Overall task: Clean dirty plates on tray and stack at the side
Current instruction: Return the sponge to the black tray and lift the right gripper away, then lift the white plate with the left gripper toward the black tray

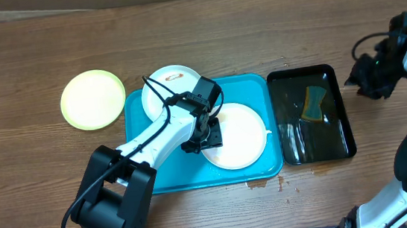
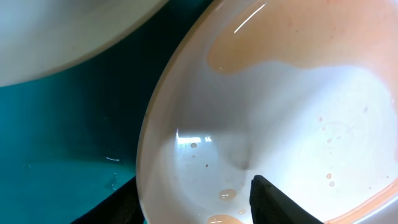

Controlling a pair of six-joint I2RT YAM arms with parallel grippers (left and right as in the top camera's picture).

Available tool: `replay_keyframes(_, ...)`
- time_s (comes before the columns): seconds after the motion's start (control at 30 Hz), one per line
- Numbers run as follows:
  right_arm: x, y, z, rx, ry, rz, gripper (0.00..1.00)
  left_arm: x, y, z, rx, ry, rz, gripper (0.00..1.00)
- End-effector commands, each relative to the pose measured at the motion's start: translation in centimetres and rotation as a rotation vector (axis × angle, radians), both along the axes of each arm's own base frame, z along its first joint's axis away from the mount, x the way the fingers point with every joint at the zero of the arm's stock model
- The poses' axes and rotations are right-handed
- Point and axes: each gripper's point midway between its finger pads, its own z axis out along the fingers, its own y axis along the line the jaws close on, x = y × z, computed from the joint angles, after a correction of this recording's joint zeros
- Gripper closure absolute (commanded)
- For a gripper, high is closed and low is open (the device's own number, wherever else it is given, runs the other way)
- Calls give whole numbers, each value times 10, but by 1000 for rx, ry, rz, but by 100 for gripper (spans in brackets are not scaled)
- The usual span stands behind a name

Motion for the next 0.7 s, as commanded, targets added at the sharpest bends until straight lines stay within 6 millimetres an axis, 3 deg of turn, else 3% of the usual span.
replay_keyframes(0.0,13,-2,25,-4,-53,8,60,-7,3,-6,13,27,-6,46)
replay_keyframes(0.07,13,-3,30,-8,-57,32,59,-9,4,-6,19,36,-7,50)
replay_keyframes(0.13,13,-3,31,-11,-60,48,55,-9,4,-6,19,37,-7,70)
replay_keyframes(0.27,13,-10,30,-52,-58,44,51,-10,4,-6,20,36,-27,94)
replay_keyframes(0.4,22,-14,32,-70,-93,42,46,-5,13,1,28,43,-63,96)
replay_keyframes(0.67,30,-22,34,-111,-124,37,41,25,29,33,11,0,-52,96)
